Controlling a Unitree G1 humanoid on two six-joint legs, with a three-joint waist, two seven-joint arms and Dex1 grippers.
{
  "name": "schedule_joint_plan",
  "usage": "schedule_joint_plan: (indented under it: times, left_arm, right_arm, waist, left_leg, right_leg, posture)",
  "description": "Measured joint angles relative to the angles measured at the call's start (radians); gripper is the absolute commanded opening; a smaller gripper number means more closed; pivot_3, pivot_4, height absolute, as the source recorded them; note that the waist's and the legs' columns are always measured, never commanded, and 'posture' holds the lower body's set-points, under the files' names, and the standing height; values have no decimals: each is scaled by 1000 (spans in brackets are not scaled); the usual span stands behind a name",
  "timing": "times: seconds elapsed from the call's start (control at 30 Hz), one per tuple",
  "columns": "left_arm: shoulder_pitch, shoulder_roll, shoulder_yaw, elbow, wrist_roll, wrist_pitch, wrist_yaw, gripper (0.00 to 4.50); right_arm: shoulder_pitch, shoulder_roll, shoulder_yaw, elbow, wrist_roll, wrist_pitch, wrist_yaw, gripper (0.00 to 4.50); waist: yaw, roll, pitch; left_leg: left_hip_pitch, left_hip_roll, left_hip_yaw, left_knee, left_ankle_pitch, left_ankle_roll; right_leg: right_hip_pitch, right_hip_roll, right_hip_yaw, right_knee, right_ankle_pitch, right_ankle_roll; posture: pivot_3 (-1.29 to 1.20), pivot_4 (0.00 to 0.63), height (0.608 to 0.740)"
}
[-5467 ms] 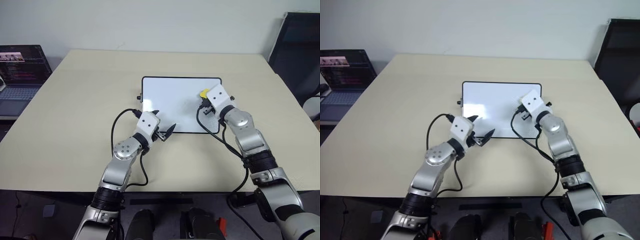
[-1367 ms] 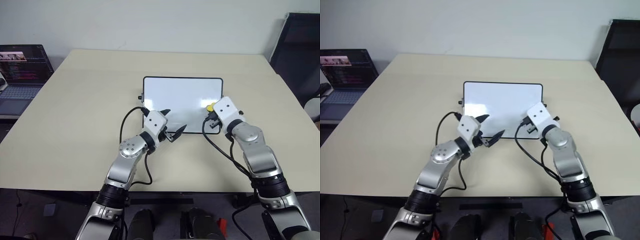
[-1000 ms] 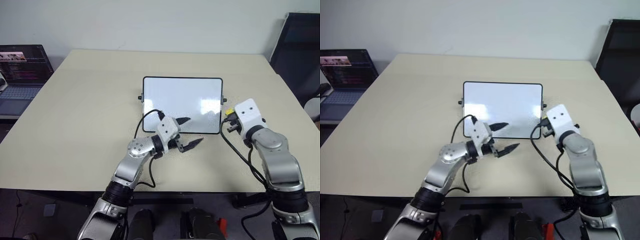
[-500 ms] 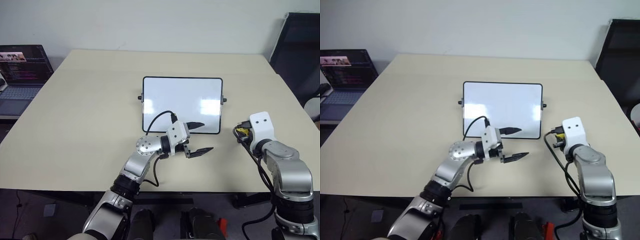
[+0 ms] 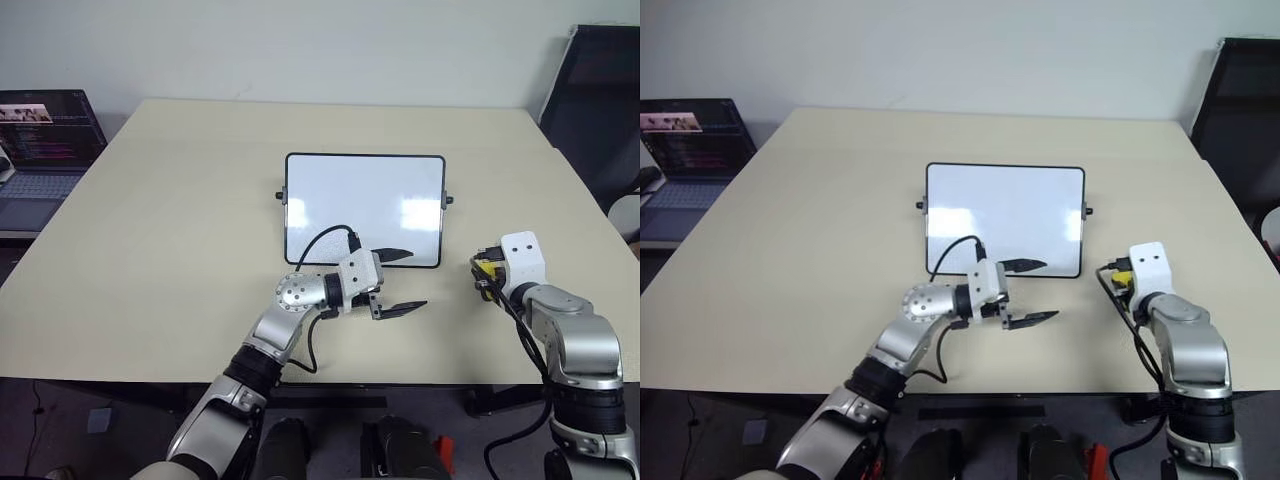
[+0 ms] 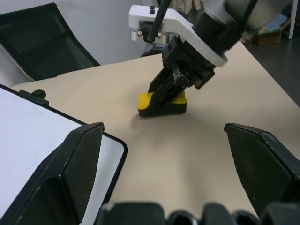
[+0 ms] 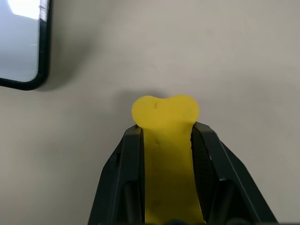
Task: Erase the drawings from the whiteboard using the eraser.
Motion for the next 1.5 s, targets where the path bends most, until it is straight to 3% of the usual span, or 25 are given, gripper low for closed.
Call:
schedule_joint_plan:
  times: [0.8,1.5]
  left_arm:
    - [-36,7,5,52,20,-43,15,4500]
    - [-37,12,5,52,22,-44,15,4500]
  right_arm:
    - [-40,-82,-14,119,69,-41,-5,1018]
    - [-106,-31,-91,189,157,25,-55,1018]
  waist:
    - [0,0,0]
    - [0,0,0]
  left_leg:
    - [0,0,0,0,0,0]
    - [-1,0,0,0,0,0]
  right_leg:
    - [0,0,0,0,0,0]
    - [0,0,0,0,0,0]
  posture:
    - [0,150,740]
    - [0,150,740]
